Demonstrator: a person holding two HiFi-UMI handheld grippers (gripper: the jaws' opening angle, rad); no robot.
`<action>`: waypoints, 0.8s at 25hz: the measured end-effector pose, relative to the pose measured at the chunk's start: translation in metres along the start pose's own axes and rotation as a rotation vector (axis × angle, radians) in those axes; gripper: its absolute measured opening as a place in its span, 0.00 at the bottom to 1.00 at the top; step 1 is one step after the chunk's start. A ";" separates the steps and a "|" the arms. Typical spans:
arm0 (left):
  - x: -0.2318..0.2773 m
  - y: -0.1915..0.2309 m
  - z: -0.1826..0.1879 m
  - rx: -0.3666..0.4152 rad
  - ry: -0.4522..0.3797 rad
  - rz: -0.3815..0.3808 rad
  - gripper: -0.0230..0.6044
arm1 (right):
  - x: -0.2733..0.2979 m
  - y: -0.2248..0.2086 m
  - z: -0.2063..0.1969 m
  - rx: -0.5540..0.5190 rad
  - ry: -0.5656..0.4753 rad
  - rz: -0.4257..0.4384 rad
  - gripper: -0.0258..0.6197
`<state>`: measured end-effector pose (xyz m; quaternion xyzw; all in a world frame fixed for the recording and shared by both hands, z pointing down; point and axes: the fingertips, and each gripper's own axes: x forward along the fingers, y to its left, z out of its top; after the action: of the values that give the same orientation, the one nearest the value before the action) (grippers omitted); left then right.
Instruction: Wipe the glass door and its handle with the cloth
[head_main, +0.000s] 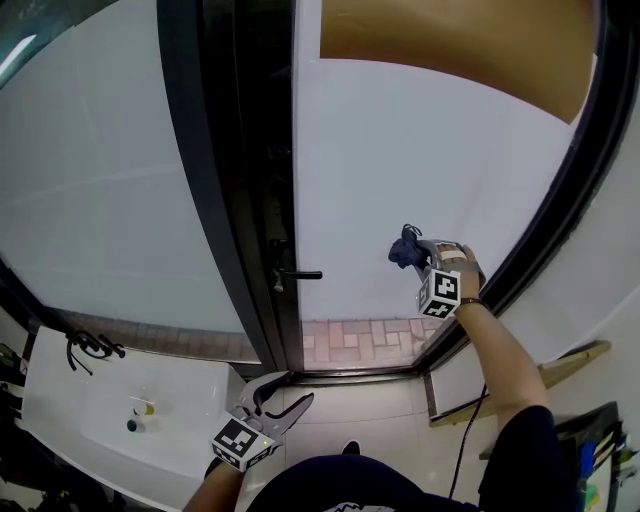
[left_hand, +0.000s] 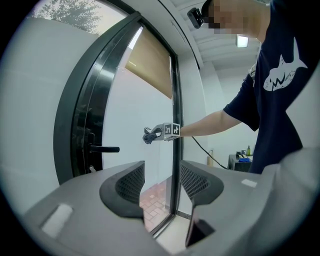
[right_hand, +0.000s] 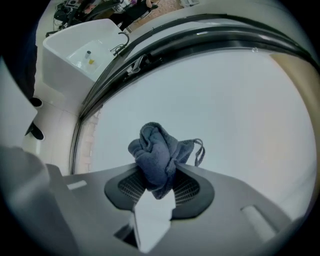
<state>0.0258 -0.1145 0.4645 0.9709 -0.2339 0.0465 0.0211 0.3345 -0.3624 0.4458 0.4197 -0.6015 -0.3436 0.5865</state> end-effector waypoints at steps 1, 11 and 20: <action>-0.001 0.000 0.001 0.002 -0.001 0.002 0.38 | -0.004 -0.001 0.006 0.031 -0.018 -0.002 0.25; -0.022 0.008 0.001 -0.008 0.003 0.049 0.38 | -0.047 -0.024 0.212 0.335 -0.461 0.131 0.25; -0.053 0.015 -0.008 -0.032 -0.011 0.117 0.38 | -0.013 -0.032 0.314 0.445 -0.494 0.220 0.25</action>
<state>-0.0288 -0.1032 0.4677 0.9554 -0.2909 0.0386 0.0325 0.0255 -0.3881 0.3875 0.3741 -0.8270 -0.2298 0.3511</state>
